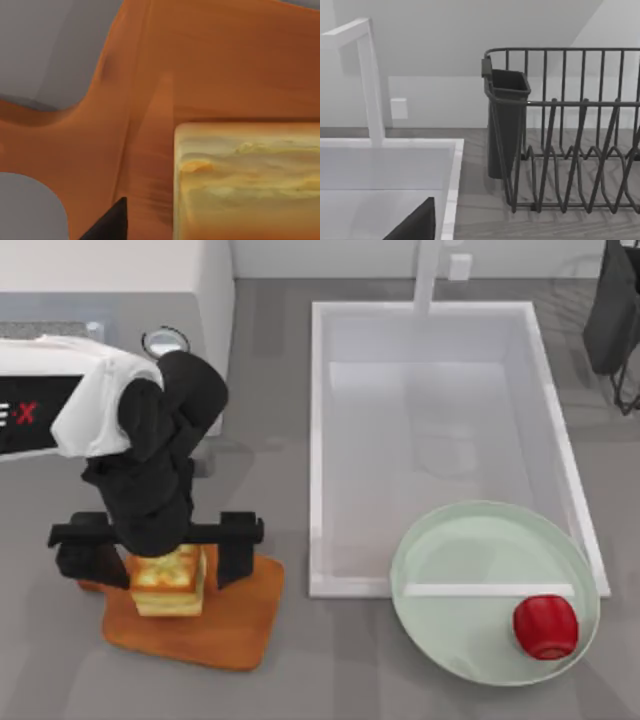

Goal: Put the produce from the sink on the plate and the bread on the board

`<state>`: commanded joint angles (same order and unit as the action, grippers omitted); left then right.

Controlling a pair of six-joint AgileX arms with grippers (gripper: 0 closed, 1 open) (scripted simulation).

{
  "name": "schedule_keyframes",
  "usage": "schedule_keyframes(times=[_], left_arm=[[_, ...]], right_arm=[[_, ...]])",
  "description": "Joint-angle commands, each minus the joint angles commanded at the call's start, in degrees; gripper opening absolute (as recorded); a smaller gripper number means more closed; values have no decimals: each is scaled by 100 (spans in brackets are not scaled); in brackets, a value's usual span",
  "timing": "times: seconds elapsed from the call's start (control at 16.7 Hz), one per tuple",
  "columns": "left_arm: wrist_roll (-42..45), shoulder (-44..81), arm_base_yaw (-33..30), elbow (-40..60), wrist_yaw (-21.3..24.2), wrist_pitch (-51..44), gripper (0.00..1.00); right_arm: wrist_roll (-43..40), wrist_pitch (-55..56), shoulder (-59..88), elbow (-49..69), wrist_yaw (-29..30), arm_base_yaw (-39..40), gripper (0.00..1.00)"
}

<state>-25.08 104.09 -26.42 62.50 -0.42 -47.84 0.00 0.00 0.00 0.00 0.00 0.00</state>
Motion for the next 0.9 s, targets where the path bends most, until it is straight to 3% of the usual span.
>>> schedule_keyframes(times=[0.48, 0.9], left_arm=[[37, -173, 54, -64, -7, 90, 100], [579, -2348, 630, -1389, -12, 1147, 100]], right_arm=[[0, 0, 0, 0, 0, 0, 100], [0, 0, 0, 0, 0, 0, 100]])
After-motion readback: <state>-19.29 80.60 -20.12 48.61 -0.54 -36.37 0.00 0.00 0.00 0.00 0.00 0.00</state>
